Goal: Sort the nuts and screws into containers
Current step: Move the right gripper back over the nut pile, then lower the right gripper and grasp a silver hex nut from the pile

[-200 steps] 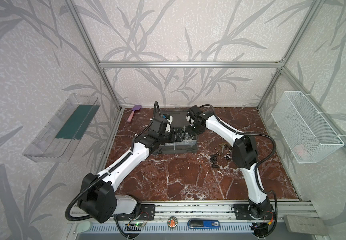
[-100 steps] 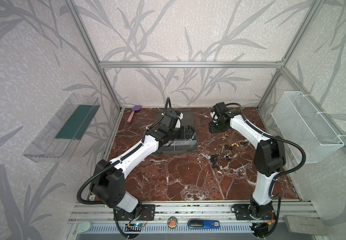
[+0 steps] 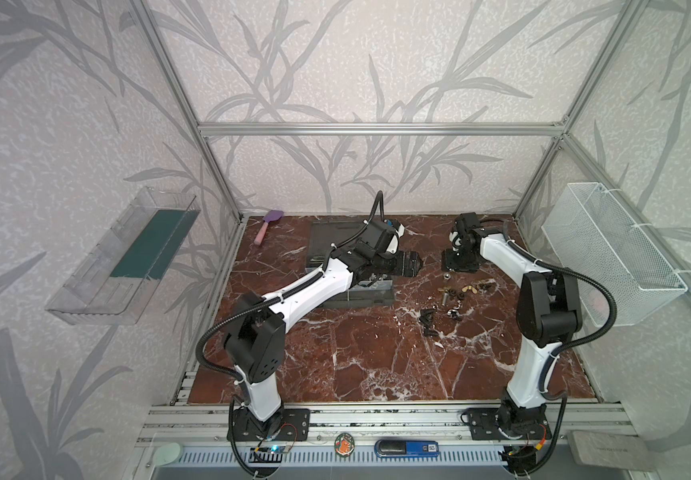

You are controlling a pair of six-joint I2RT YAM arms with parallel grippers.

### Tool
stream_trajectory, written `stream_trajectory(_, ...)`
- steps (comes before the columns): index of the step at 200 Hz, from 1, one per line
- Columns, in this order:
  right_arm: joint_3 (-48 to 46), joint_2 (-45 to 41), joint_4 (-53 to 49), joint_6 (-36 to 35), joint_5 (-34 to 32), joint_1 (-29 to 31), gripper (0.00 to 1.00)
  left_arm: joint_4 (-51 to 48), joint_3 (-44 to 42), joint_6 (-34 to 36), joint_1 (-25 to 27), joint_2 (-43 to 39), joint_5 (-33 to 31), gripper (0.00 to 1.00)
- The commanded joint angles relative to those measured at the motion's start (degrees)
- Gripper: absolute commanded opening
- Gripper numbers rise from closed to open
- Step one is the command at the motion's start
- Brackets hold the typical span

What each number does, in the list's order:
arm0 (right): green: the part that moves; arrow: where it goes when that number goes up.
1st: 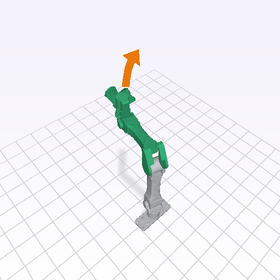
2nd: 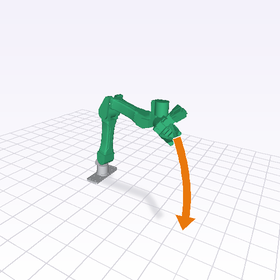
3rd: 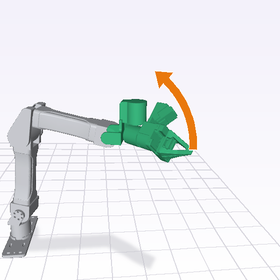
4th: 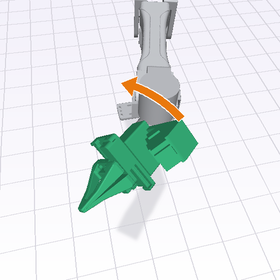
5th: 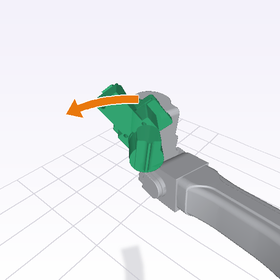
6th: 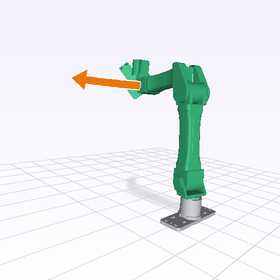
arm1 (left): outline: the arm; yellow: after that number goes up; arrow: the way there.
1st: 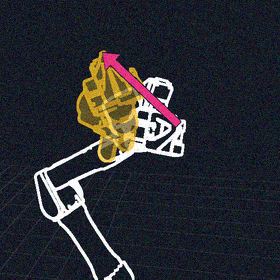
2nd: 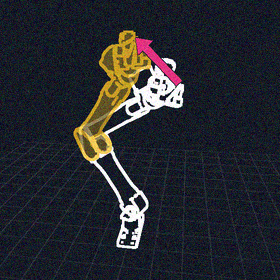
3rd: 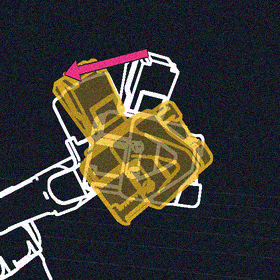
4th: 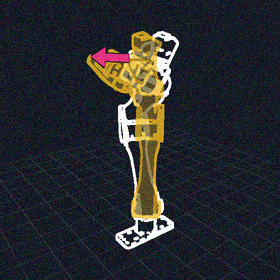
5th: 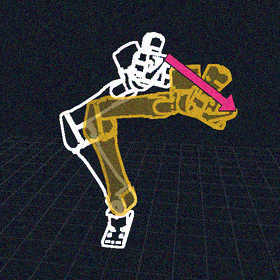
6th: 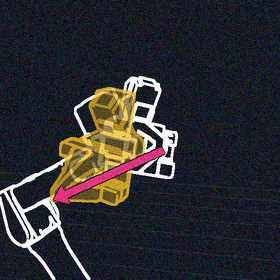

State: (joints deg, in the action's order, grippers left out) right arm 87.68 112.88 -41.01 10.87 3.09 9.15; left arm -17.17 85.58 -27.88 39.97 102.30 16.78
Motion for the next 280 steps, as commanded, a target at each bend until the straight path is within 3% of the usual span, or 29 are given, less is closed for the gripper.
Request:
stream_trajectory(1, -0.2, 2.4, 0.8, -0.4, 0.7, -0.1, 0.63, -0.4, 2.1, 0.3, 0.2, 0.6, 0.7, 1.00)
stream_trajectory(136, 1.5, 10.2, 1.3, -1.6, -1.9, 0.1, 0.45, -1.4, 2.1, 2.3, 0.2, 1.3, -0.2, 1.00)
stream_trajectory(240, 2.8, 11.3, 0.3, -1.7, -2.0, 0.3, 0.22, -2.0, 1.3, 2.3, 0.2, 0.2, -0.4, 1.00)
stream_trajectory(280, 2.8, 10.1, 0.1, -1.5, -1.4, 0.9, 0.19, -2.0, 0.2, 2.2, 0.2, -1.0, -0.9, 0.99)
